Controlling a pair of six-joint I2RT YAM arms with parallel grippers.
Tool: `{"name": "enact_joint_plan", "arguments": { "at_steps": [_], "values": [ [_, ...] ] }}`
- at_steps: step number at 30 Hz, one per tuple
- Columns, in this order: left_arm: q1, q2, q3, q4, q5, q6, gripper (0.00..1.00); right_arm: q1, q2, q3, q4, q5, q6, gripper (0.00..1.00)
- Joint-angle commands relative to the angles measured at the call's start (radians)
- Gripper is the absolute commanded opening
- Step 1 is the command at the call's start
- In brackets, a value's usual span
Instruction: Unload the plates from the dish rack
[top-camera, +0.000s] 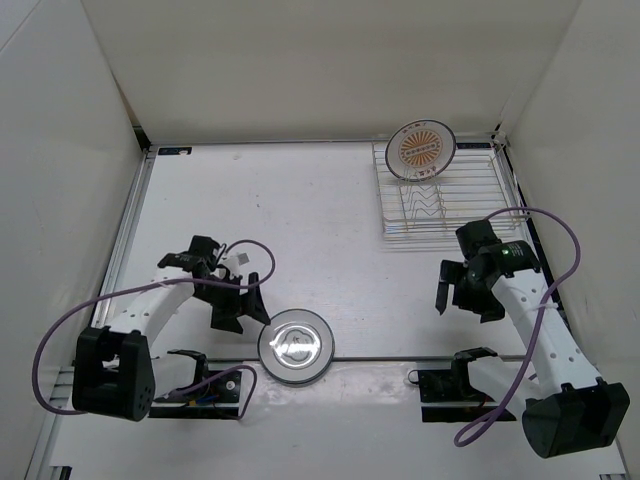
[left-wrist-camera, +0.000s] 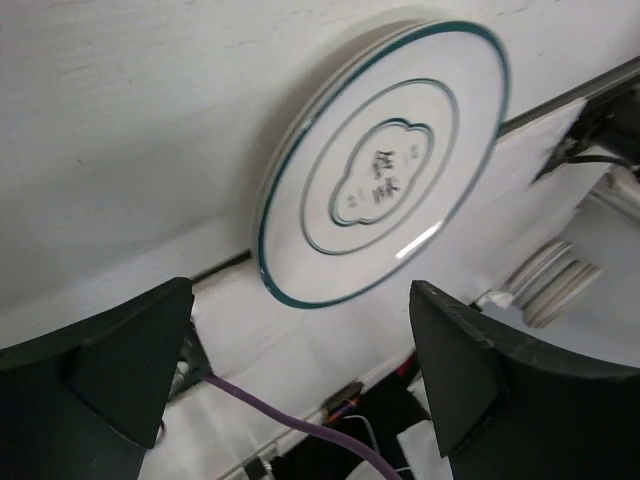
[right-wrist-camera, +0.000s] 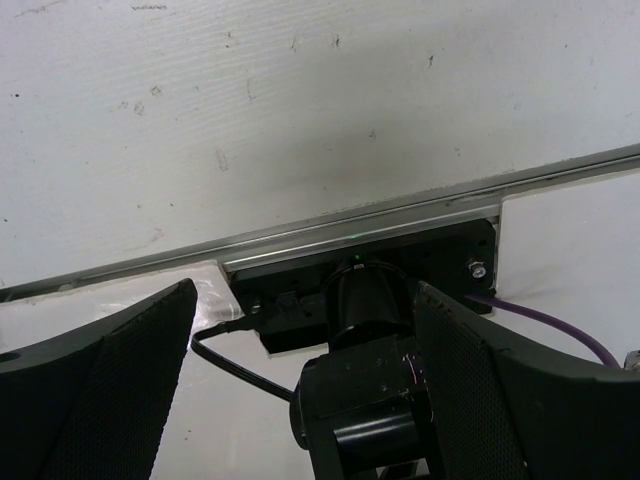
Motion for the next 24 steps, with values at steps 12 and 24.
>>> {"name": "enact_joint_plan", "arguments": {
  "at_steps": [12, 24],
  "values": [
    [-0.434, -0.275, 0.195, -0.248, -0.161, 0.137, 0.97, 0.041, 0.017, -0.032, 0.025, -0.033, -0.009, 0.90],
    [-0.924, 0.131, 0.308, -0.120, -0.155, 0.134, 0.58, 0.099, 0.064, -0.048, 0.030, -0.056, -0.010, 0.90]
  ]
}}
